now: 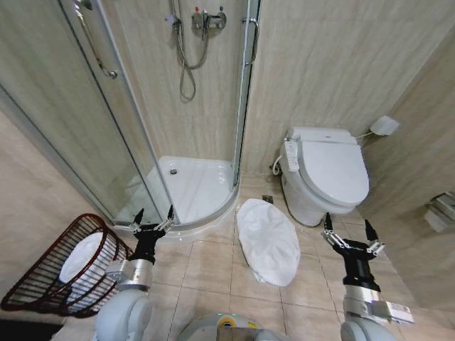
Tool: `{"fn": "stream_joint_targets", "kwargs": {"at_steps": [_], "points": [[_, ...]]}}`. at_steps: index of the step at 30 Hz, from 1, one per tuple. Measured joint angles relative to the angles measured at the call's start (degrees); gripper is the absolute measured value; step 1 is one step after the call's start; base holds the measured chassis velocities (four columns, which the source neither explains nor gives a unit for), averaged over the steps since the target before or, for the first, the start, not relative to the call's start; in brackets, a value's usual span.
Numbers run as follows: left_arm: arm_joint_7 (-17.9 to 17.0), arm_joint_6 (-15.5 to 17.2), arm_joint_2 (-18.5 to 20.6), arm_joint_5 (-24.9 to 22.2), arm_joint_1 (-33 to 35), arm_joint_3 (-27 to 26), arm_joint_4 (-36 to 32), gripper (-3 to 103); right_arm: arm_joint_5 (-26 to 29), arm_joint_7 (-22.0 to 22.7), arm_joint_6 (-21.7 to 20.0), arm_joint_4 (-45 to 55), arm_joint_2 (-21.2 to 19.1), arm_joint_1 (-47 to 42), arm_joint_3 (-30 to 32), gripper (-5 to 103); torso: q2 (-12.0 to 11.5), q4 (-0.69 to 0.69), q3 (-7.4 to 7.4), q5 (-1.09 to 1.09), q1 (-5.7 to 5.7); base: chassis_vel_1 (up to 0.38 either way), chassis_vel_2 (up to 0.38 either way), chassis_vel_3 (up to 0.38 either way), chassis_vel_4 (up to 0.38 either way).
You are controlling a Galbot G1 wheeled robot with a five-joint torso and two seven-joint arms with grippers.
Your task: Discard the used towel into the hamper.
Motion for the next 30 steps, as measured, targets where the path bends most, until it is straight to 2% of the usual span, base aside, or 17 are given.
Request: {"fn": "stream_joint_targets", "kwargs": {"at_steps": [9, 19, 24, 30], "points": [[0.00, 0.00, 0.00, 0.00, 0.00, 0.00, 0.00, 100, 0.60, 0.24, -1.70, 1.27, -0.04, -0.38, 0.01, 100, 0.06, -0.01, 0.04, 0.01, 0.00, -0.015, -0.080, -0.080, -0.027], [0.00, 0.00, 0.00, 0.00, -0.01, 0.01, 0.00, 100, 1.85, -0.03, 0.45, 0.66, -0.07, -0.26, 0.23, 100, 0.11, -0.03, 0.08, 0.02, 0.05, -0.093, -0.070, -0.062, -0.085], [0.00, 0.00, 0.00, 0.00, 0.00, 0.00, 0.00, 100, 1.85, -0.07, 0.86, 0.62, -0.08, -0.26, 0.03, 100, 0.12, 0.01, 0.08, 0.01, 0.05, -0.014, -0.005, -0.009, -0.007], [0.00, 0.00, 0.00, 0.00, 0.00, 0.00, 0.00, 100, 1.87, 0.20, 0.83, 0.59, -0.08, -0.19, 0.03, 100, 0.13, 0.00, 0.09, 0.01, 0.06, 0.000, 0.000, 0.000, 0.000]]}}
